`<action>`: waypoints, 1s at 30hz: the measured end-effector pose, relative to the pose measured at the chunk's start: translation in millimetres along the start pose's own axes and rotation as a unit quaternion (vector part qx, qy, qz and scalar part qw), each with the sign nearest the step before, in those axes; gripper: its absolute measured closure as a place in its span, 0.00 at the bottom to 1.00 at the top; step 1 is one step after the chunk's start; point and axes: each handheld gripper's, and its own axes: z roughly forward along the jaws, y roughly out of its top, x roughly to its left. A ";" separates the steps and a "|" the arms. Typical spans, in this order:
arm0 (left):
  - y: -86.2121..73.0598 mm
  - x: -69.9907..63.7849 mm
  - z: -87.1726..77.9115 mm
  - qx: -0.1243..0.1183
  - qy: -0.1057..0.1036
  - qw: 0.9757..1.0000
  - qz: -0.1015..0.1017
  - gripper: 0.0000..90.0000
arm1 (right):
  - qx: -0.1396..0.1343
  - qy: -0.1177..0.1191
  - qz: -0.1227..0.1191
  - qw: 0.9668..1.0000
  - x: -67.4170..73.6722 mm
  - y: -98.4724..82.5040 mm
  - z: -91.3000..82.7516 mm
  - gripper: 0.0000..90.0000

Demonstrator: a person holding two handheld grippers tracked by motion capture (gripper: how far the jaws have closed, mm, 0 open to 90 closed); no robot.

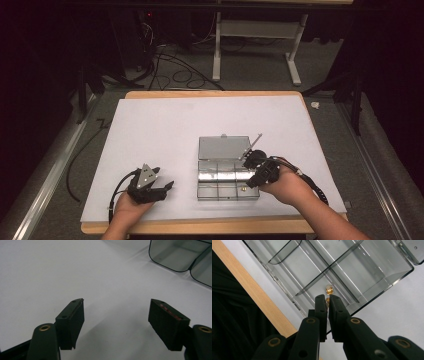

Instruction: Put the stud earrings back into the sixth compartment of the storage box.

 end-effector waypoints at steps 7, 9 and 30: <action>0.2 0.2 0.1 0.004 0.000 1.000 0.003 0.33 | 0.007 0.009 -0.001 1.000 -1.1 -2.1 11.1 0.96; 0.2 -0.6 0.1 0.003 0.001 1.000 0.003 0.33 | 0.010 0.014 0.006 1.000 -0.7 -1.5 16.9 0.96; 0.1 -1.9 0.2 0.003 0.006 1.000 0.008 0.33 | -0.036 0.019 0.033 0.999 -8.1 -12.2 13.8 0.87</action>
